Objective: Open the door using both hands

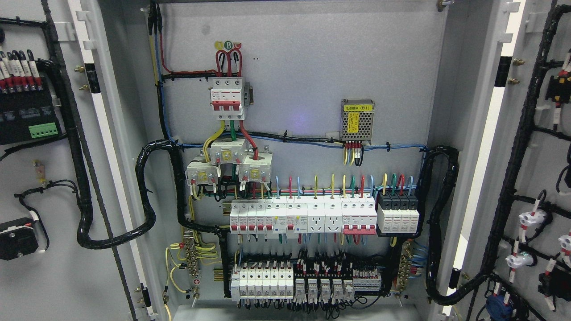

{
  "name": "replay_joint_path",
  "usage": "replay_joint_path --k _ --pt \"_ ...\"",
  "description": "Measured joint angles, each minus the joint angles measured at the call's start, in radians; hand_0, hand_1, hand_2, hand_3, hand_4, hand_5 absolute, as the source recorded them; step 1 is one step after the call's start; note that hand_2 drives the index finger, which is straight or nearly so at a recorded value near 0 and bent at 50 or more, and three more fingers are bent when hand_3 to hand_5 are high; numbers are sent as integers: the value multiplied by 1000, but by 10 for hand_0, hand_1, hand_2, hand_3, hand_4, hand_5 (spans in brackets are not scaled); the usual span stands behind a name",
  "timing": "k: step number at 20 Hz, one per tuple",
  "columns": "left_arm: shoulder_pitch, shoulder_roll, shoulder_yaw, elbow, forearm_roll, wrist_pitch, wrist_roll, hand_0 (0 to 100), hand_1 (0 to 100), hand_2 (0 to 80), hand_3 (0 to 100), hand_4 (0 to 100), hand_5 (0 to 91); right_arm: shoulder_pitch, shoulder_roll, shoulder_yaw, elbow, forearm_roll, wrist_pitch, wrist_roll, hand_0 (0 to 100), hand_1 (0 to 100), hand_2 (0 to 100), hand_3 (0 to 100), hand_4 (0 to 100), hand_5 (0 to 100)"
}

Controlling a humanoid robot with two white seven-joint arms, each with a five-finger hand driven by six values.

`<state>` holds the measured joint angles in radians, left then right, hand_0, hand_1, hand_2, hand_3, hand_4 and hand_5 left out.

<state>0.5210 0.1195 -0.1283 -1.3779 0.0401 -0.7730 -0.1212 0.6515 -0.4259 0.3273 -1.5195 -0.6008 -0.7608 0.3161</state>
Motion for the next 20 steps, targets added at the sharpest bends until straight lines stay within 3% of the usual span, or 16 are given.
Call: replay_joint_path --k 10,16,20 --pt "-8 -11 9 382 -26 0 -5 0 0 0 0 0 0 28 57 37 345 12 -18 5 382 0 0 0 0 0" --pt "-112 -37 21 671 -36 1 -6 0 0 0 0 0 0 -77 127 41 631 108 -13 8 382 0 0 0 0 0" --pt "-203 -62 49 846 -29 204 -7 0 0 0 0 0 0 -198 192 41 861 146 0 11 382 0 0 0 0 0"
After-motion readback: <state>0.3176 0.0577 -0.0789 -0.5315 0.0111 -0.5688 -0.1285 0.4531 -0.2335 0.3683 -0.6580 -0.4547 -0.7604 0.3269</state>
